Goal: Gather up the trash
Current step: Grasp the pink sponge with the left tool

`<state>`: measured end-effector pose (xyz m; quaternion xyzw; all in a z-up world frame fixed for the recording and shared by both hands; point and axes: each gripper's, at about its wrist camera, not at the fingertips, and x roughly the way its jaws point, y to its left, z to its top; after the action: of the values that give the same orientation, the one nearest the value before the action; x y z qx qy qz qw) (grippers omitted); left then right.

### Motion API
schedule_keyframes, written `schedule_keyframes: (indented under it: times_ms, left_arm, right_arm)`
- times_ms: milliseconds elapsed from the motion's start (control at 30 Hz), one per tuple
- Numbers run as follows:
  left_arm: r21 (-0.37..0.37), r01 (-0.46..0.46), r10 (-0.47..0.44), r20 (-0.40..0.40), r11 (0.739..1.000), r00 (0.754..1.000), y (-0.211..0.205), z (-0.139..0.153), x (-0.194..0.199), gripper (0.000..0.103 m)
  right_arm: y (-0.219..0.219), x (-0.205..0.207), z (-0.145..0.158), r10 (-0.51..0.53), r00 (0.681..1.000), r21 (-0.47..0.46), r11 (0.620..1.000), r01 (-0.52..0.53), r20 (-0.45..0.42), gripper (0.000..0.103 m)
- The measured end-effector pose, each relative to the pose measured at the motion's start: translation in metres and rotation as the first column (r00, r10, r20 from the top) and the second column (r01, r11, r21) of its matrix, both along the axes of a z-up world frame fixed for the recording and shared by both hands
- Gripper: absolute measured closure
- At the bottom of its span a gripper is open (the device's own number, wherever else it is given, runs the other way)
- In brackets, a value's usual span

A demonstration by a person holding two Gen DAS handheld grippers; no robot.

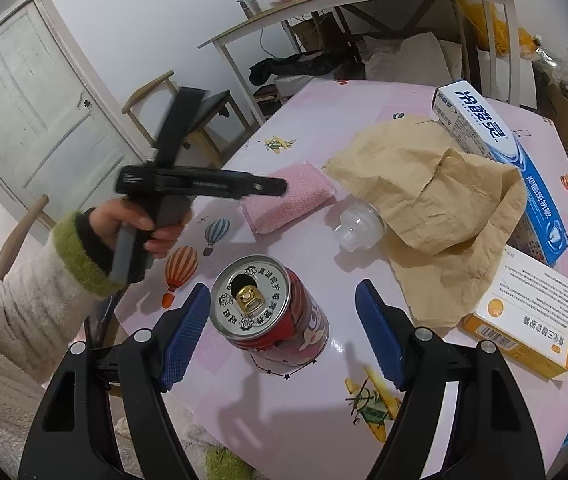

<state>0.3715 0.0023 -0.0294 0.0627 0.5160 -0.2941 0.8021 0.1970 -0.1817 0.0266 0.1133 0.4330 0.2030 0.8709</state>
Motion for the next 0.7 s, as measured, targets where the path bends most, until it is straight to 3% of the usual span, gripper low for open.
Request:
schedule_keyframes:
  times_ms: [167, 233, 467, 700]
  left_arm:
    - [0.1, 0.038, -0.038, -0.006, 0.994, 0.999, -0.017, -0.014, 0.003, 0.014]
    - [0.116, 0.03, -0.03, 0.002, 0.993, 1.0, -0.019, -0.017, 0.001, 0.021]
    - [0.065, -0.061, 0.061, -0.01, 0.996, 0.998, 0.006, -0.015, -0.025, 0.023]
    - [0.015, -0.233, 0.232, 0.013, 0.972, 0.973, 0.053, -0.014, -0.081, 0.023]
  right_arm:
    - [0.002, -0.006, -0.001, -0.005, 1.0, -0.023, 1.0, 0.005, -0.013, 0.03]
    - [0.001, -0.008, -0.002, -0.011, 1.0, -0.026, 1.0, 0.011, -0.021, 0.03]
    - [0.003, -0.01, -0.001, -0.013, 1.0, -0.043, 0.999, 0.012, -0.019, 0.03]
    - [0.014, 0.002, -0.009, 0.003, 0.999, -0.073, 0.997, -0.007, -0.044, 0.026]
